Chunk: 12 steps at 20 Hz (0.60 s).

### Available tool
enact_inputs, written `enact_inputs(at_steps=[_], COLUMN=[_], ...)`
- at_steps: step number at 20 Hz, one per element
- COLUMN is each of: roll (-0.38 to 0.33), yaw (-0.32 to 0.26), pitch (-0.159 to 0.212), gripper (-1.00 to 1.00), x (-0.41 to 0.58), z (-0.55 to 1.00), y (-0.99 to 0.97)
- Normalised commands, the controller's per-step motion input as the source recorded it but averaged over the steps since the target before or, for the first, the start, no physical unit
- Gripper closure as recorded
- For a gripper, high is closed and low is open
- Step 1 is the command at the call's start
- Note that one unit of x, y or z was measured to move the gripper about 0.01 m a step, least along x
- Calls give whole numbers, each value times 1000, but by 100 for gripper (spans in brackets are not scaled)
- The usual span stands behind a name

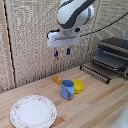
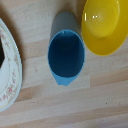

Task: Kindly employ your clamp to softly take hold of the bread. Delicately rest it on the oven pan, verifying that it is even on the surface. Using your clamp and attentiveness, smoothly glide the pan into the oven and along the appropriate brackets, securing it in position.

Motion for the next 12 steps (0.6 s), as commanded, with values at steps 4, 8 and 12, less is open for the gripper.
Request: enact_inputs(at_steps=[4, 8, 12], roll=[26, 33, 16], yaw=[5, -6, -2], pitch=[3, 0, 22], gripper=[-100, -100, -100], x=[364, 426, 359], z=[-181, -278, -256], y=[-252, -321, -242])
